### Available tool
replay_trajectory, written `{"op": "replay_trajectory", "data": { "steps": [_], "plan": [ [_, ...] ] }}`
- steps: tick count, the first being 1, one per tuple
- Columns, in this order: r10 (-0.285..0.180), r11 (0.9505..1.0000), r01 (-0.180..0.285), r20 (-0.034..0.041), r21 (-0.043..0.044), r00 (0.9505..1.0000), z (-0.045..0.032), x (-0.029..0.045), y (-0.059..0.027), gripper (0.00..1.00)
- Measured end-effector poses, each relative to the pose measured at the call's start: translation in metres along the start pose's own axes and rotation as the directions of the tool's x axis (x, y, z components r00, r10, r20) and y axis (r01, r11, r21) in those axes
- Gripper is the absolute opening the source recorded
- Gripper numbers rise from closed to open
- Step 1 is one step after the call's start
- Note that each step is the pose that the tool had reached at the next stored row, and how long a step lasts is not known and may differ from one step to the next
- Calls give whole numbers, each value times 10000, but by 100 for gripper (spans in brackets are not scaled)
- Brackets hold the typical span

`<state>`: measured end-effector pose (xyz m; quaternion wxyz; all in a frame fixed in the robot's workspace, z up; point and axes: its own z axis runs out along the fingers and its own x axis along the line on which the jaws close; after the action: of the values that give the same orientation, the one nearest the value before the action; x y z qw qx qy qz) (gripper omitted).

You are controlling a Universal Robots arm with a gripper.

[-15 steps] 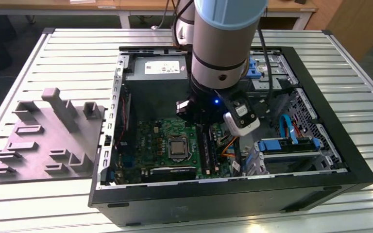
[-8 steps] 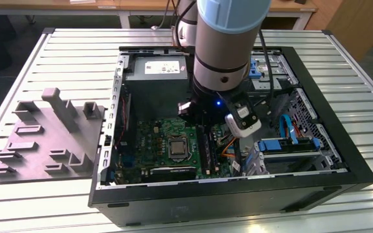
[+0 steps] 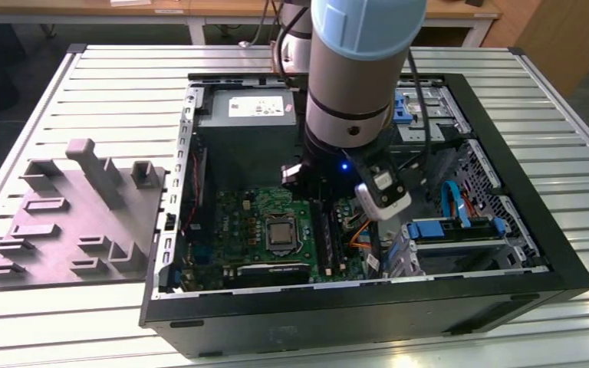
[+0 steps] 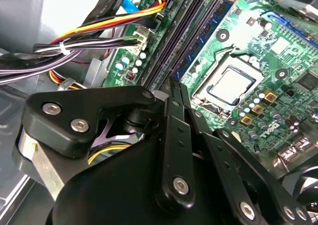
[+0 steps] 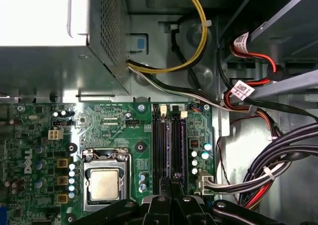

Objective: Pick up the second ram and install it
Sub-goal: 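Insert the second ram into the second slot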

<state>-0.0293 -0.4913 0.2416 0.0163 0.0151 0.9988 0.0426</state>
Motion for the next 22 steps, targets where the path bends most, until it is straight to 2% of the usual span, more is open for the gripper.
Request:
{"op": "replay_trajectory", "data": {
  "steps": [5, 12, 22],
  "plan": [
    [0, 10000, 0, 3, -11, 10000, 28, 1, -3, 11],
    [2, 10000, -2, 3, -78, 10000, 53, 3, -4, 11],
    [47, 10000, -47, 6, -84, 10000, 61, 4, -4, 11]
  ]
}}
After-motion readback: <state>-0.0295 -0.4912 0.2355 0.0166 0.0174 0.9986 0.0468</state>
